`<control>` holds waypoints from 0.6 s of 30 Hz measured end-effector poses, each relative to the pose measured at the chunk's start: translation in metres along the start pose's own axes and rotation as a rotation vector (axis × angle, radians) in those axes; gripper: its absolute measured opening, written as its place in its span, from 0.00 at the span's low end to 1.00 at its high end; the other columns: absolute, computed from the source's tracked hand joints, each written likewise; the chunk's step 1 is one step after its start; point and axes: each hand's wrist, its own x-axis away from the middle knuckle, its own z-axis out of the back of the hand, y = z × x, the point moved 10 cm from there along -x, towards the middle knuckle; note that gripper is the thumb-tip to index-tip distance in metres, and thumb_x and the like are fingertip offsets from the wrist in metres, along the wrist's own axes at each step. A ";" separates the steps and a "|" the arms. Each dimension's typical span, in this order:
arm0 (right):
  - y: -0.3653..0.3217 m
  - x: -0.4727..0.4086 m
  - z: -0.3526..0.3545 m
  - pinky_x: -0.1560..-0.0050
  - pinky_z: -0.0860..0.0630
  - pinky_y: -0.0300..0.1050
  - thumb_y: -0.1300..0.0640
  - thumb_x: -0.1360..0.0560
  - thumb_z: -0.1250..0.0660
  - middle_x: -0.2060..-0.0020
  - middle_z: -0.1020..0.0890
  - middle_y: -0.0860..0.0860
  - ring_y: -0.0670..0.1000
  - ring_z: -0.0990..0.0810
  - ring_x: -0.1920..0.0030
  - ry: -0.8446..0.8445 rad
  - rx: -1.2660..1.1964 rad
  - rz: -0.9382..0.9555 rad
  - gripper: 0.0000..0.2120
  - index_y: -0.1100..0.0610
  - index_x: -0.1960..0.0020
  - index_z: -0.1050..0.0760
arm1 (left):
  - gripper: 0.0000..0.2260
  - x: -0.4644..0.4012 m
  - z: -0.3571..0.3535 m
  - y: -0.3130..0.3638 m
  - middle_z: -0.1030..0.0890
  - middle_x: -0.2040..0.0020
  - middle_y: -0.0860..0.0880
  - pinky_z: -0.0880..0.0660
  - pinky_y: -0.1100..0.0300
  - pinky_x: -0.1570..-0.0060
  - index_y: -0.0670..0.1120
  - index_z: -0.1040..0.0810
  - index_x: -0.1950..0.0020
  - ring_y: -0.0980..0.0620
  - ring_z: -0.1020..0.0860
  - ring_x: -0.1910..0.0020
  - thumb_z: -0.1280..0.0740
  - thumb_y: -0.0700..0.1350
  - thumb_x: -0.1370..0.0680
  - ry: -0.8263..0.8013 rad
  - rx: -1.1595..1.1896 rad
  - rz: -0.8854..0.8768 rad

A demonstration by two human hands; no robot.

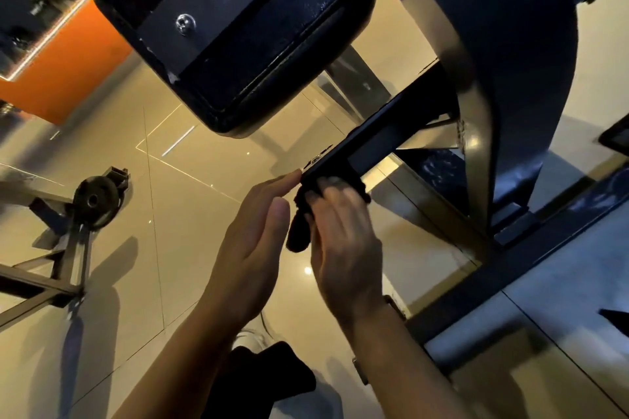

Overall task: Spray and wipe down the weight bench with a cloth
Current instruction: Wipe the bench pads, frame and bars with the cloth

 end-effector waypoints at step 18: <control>0.007 0.020 0.058 0.33 0.34 0.34 0.58 0.21 0.40 0.38 0.22 0.57 0.52 0.28 0.35 0.025 -0.149 -0.012 0.14 0.59 0.37 0.26 | 0.15 0.026 -0.003 -0.001 0.19 0.49 0.62 0.27 0.70 0.55 0.58 0.24 0.45 0.65 0.21 0.50 0.33 0.58 0.31 0.057 0.140 0.174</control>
